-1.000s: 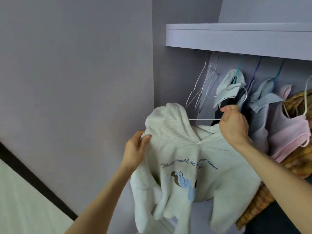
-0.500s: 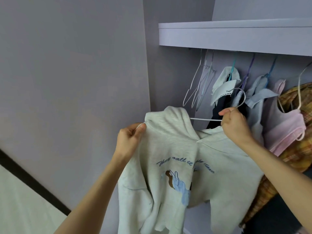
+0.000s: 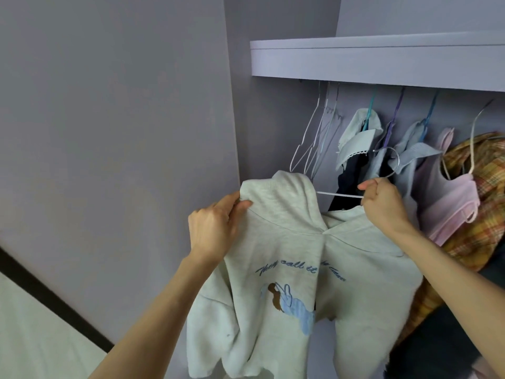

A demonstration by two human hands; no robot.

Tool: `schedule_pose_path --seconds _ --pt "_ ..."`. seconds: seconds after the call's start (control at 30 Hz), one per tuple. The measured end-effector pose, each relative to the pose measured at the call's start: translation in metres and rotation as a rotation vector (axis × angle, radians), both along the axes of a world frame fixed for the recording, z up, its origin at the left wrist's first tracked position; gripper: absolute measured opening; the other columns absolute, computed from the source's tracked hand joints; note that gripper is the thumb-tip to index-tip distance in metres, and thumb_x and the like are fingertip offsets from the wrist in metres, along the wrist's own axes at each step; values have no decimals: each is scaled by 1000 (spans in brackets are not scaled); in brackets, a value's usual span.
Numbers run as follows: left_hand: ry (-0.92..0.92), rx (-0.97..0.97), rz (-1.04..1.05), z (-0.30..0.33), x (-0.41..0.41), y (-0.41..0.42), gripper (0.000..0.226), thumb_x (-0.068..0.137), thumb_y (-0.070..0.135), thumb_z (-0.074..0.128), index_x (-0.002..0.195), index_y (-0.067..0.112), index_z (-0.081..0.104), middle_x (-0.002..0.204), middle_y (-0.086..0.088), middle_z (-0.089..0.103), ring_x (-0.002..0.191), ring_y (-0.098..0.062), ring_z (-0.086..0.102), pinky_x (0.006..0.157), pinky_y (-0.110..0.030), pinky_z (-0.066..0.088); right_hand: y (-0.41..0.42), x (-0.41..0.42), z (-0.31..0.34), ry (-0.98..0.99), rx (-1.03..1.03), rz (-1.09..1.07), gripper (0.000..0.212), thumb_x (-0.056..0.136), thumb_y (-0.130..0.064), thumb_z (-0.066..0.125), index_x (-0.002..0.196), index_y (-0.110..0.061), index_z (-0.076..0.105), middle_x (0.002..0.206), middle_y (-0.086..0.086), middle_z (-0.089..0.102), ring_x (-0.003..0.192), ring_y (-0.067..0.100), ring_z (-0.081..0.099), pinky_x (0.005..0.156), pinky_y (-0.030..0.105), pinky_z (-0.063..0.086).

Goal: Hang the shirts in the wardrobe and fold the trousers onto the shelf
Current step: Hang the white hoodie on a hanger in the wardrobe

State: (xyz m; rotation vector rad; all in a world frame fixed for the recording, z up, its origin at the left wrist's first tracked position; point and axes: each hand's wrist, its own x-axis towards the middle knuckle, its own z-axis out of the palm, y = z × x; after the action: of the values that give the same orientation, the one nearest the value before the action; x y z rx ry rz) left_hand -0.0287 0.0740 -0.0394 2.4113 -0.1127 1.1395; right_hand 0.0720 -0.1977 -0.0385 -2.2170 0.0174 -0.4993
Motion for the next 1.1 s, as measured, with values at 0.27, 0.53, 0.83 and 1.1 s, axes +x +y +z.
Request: schedule_pose_path --seconds 0.27,0.53,0.83,1.1 --pt "-17 -461 -64 9 -3 -13 26 88 33 51 86 15 70 59 13 55 56 -8 50 60 -31 44 -6 -2 12 -162 -56 -42 26 93 -2 33 101 1 58 98 20 63 92 35 59 74 29 37" --pt "12 -779 -125 20 3 -14 12 90 19 60 83 19 70 81 12 55 74 7 52 75 -11 42 -4 -9 19 -188 -88 13 25 91 1 33 98 3 56 92 6 51 85 33 56 77 33 41" --pt "-122 -879 -211 29 26 -28 18 96 18 49 91 13 65 68 19 58 67 9 52 67 -8 41 10 -6 23 -107 -6 -24 24 90 -5 32 90 -14 54 85 3 55 84 26 54 76 32 43" --pt "28 -660 -426 31 26 -28 23 98 13 44 100 24 64 99 13 65 95 3 60 85 -12 44 5 -2 10 -46 35 -71 27 91 -3 34 96 -5 60 99 11 63 94 30 57 77 26 38"
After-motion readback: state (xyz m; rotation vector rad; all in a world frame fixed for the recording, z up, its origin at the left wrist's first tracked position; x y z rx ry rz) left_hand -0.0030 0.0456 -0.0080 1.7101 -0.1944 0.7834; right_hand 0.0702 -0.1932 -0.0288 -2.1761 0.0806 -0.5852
